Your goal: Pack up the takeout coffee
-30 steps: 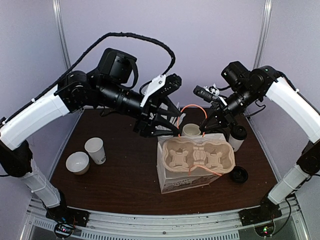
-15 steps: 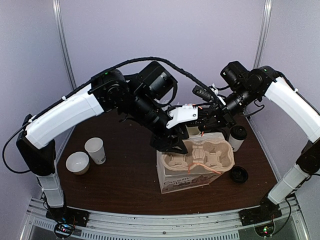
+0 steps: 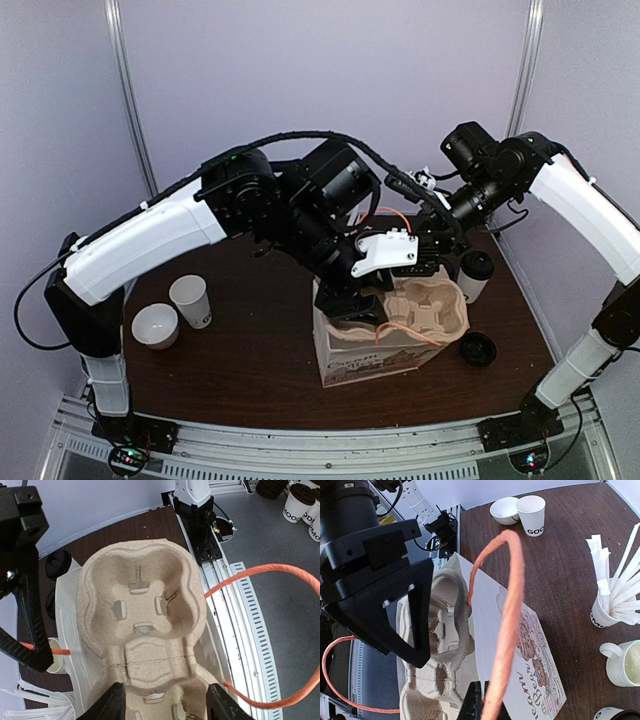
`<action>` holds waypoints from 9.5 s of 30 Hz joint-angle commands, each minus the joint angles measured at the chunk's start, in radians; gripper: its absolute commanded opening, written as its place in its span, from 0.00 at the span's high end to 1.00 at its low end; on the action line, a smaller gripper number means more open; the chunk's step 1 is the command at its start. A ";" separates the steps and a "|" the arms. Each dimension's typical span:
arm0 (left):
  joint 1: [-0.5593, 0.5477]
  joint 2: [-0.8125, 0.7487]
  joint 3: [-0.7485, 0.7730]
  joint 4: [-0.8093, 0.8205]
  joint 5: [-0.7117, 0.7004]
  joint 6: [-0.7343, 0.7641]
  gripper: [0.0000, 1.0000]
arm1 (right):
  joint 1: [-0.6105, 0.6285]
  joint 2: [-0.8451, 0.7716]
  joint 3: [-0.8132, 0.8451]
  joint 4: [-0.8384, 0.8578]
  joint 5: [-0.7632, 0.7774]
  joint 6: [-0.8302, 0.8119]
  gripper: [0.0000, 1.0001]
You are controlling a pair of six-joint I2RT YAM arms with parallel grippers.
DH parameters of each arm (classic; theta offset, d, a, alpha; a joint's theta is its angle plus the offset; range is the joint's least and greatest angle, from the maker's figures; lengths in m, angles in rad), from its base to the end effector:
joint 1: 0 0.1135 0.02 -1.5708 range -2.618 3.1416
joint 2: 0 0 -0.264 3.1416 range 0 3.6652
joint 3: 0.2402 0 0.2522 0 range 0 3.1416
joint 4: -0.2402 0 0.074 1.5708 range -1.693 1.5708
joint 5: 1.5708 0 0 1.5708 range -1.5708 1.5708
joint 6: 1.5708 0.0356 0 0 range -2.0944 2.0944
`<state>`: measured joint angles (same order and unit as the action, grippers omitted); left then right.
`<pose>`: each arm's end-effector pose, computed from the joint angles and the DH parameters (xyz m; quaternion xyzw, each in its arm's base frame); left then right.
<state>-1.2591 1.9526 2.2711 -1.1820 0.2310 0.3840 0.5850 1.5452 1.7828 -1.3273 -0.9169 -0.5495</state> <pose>0.1158 -0.3859 0.4096 0.7095 0.6055 -0.2437 0.2658 0.2191 0.1790 0.4086 -0.5569 0.6779 0.4335 0.2060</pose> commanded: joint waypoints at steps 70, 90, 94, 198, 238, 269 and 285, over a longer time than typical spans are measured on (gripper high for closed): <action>-0.076 -0.095 -0.252 0.500 -0.193 -0.042 0.75 | 0.006 0.008 0.006 0.017 0.004 0.017 1.00; -0.026 -0.257 -0.613 0.779 -0.212 -0.200 0.77 | 0.006 -0.005 0.007 0.015 0.003 0.023 1.00; -0.026 -0.287 -0.654 0.797 -0.216 -0.227 0.78 | 0.006 -0.003 0.004 0.020 0.012 0.030 1.00; 0.109 -0.492 -0.864 0.600 -0.210 -0.581 0.86 | -0.002 0.015 -0.041 0.003 0.011 0.085 0.43; 0.109 -0.563 -0.937 0.616 -0.267 -0.625 0.89 | 0.081 0.090 0.012 0.106 0.342 0.300 0.52; 0.109 -0.418 -0.837 0.410 -0.272 -0.607 0.93 | 0.081 -0.025 -0.023 0.113 0.352 0.263 0.55; 0.108 -0.495 -0.880 0.390 -0.275 -0.657 0.95 | 0.126 0.054 0.014 0.070 0.164 0.229 0.45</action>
<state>-1.1526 1.4822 1.4197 -0.7551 -0.0303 -0.2523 0.6853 1.5562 1.7641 -1.2320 -0.7090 -0.3099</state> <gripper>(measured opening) 0.261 0.555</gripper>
